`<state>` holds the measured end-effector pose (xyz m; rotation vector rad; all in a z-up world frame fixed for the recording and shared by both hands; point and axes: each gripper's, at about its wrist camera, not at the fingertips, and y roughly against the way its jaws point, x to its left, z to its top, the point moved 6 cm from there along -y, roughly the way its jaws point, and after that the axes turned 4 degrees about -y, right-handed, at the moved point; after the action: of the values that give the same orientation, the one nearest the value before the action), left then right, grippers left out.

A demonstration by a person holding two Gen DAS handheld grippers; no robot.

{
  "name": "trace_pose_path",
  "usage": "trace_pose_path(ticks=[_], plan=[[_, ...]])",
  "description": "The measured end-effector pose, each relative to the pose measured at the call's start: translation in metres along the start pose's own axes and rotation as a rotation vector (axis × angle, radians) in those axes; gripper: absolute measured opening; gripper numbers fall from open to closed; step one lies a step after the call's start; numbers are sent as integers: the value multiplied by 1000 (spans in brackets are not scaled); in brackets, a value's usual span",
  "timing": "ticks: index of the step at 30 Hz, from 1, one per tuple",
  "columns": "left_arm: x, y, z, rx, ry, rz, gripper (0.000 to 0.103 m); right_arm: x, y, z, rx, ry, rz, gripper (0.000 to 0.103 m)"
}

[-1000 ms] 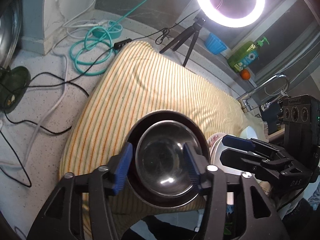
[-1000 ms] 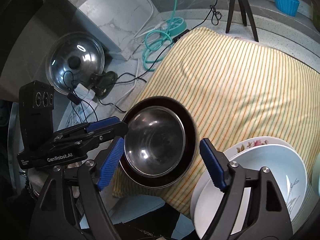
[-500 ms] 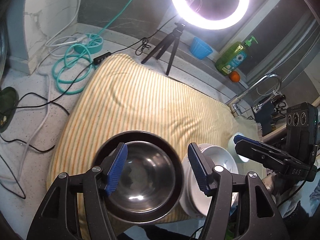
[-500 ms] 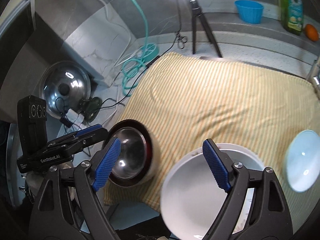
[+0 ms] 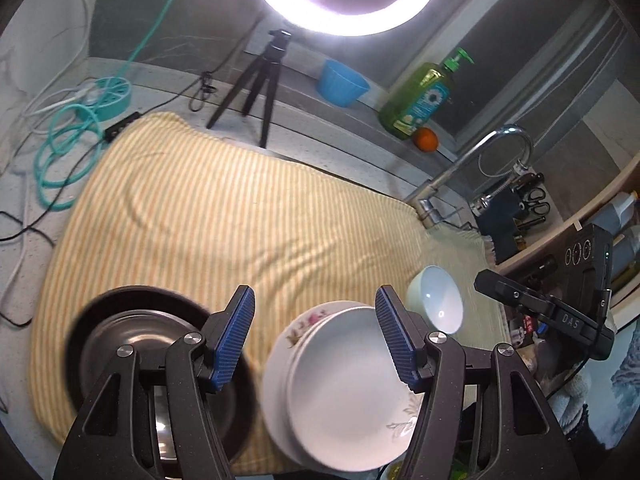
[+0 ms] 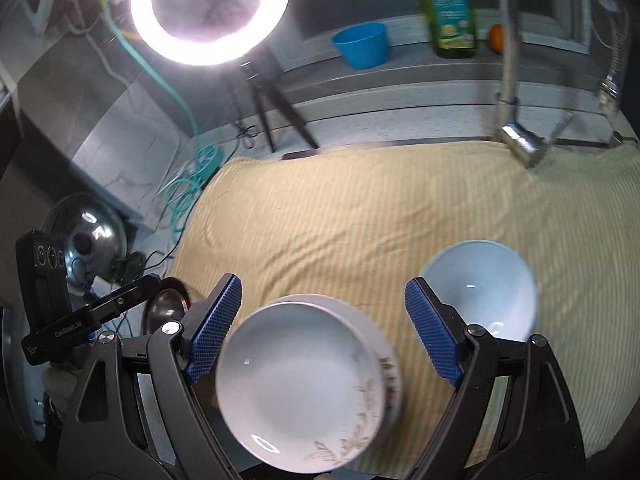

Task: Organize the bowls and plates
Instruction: 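Move both grippers over the plate stack to the white ceramic bowl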

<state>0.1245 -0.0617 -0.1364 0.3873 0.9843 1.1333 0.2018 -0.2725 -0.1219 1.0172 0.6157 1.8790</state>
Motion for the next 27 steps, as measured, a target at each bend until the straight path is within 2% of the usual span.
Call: trace_pose_path(ticks=[11, 20, 27], plan=[[-62, -54, -3, 73, -72, -78, 62, -97, 23, 0, -41, -130, -97, 86], [-102, -96, -11, 139, -112, -124, 62, -144, 25, -10, -21, -159, -130, 86], [-127, -125, -21, 185, -143, -141, 59, -159, 16, -16, 24, -154, -109, 67]])
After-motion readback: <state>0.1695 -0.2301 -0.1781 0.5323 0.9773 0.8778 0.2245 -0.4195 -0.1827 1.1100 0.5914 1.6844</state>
